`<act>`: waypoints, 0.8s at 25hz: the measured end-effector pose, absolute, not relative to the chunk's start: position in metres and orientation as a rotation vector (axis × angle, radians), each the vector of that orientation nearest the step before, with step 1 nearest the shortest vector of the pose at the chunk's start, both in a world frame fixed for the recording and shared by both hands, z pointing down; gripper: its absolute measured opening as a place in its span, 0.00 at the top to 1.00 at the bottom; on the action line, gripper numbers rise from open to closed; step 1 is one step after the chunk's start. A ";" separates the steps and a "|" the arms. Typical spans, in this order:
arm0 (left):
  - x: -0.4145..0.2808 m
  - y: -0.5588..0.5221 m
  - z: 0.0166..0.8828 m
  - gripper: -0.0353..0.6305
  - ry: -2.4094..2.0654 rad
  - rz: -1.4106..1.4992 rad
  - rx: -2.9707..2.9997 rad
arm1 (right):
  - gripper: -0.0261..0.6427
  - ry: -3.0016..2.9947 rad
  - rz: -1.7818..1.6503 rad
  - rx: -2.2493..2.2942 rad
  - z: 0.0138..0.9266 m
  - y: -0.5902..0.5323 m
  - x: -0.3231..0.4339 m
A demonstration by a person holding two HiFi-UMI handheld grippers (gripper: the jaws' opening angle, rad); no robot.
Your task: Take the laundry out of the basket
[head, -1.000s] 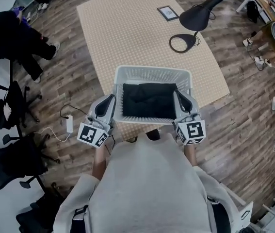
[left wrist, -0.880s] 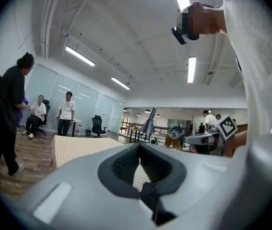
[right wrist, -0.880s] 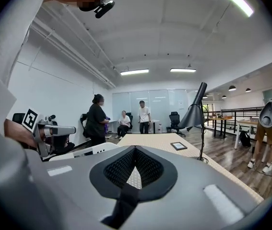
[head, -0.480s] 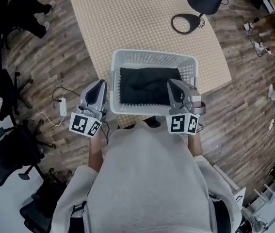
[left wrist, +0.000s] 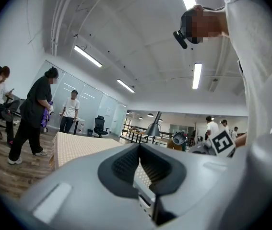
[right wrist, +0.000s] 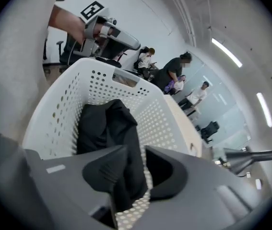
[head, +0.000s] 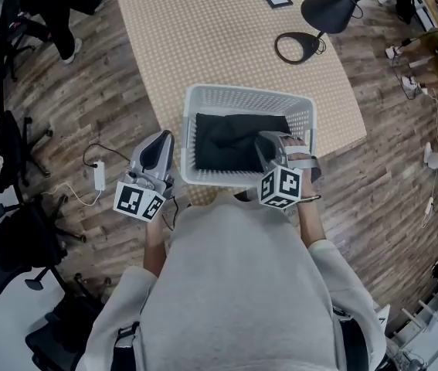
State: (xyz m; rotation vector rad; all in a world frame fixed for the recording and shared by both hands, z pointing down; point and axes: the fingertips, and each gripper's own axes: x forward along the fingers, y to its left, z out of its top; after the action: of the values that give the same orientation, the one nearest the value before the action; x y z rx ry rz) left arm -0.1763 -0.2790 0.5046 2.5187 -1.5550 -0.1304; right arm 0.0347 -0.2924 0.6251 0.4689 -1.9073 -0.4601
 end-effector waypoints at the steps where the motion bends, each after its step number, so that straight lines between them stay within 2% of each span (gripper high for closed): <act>1: -0.177 -0.278 0.504 0.93 -1.558 -0.135 2.517 | 0.65 -1.907 -0.375 0.404 0.635 -0.290 0.034; 2: -0.179 -0.278 0.503 0.93 -1.561 -0.140 2.516 | 0.46 -1.893 -0.311 0.328 0.646 -0.288 0.032; 6: -0.187 -0.276 0.503 0.93 -1.582 -0.151 2.501 | 0.07 -1.807 -0.226 0.053 0.690 -0.287 0.025; 11: -0.199 -0.270 0.504 0.93 -1.627 -0.150 2.467 | 0.07 -1.712 -0.181 -0.118 0.737 -0.308 0.018; 16: -0.211 -0.262 0.505 0.93 -1.673 -0.140 2.434 | 0.07 -1.658 0.081 -0.236 0.788 -0.299 0.021; 20: -0.220 -0.258 0.505 0.93 -1.707 -0.147 2.407 | 0.07 -1.526 -0.020 -0.244 0.818 -0.289 0.033</act>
State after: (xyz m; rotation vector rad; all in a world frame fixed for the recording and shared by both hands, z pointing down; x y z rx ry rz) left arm -0.2205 -0.2581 0.5049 2.4075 -1.7066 -0.1475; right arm 0.0332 -0.2886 0.8183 -0.2437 -1.5262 -0.0201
